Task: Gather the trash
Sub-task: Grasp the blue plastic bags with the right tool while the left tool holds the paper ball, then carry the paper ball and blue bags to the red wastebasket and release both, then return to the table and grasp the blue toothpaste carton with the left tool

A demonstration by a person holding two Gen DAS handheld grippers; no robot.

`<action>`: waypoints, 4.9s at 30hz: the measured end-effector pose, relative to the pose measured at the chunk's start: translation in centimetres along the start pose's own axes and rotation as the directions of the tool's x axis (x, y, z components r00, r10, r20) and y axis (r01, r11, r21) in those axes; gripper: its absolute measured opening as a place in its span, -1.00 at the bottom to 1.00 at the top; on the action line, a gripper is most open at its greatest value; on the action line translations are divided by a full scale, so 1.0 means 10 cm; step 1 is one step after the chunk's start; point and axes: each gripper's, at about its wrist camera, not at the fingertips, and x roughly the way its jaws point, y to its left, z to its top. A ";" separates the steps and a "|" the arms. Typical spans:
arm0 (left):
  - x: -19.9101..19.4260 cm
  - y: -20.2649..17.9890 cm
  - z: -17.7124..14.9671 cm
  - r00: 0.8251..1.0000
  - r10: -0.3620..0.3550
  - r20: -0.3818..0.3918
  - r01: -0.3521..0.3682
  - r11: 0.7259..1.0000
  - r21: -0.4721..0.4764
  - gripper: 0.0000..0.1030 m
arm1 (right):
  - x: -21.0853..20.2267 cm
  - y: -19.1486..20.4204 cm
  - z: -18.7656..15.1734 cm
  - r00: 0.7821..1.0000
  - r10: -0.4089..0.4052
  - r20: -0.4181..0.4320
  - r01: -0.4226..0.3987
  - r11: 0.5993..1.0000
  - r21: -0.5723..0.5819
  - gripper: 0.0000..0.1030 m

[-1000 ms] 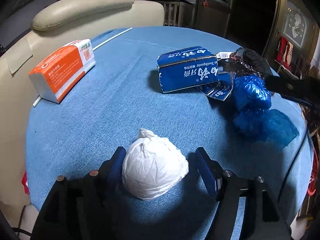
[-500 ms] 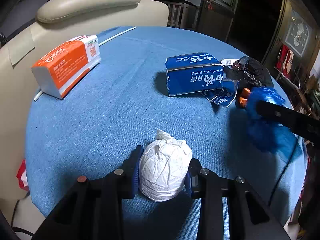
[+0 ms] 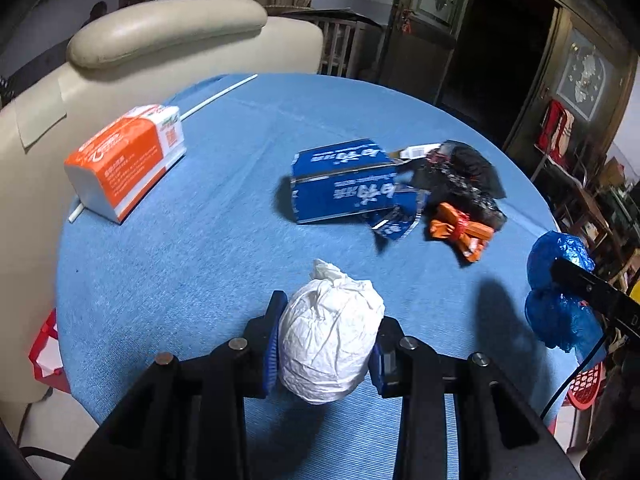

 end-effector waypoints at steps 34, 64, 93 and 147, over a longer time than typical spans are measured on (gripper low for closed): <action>0.08 -0.92 0.03 0.980 0.191 -0.053 -0.173 0.955 0.240 -0.27 | -0.51 -0.82 -0.32 0.997 -0.024 0.080 0.010 0.985 0.172 0.10; 0.06 -1.49 0.03 0.988 0.145 -0.043 -0.122 0.931 0.343 -0.27 | -0.85 -1.22 -0.46 0.987 -0.101 0.125 0.066 0.965 0.255 0.10; -0.09 -3.23 -0.08 0.974 -0.197 -0.109 0.225 0.808 0.544 -0.27 | -1.43 -2.54 -0.95 0.937 -0.349 0.015 0.303 0.835 0.460 0.37; 0.32 -1.25 0.27 0.988 -0.112 -0.109 0.126 0.983 0.135 0.54 | -1.37 -1.98 -0.56 0.933 -0.356 0.054 0.305 0.862 0.406 0.54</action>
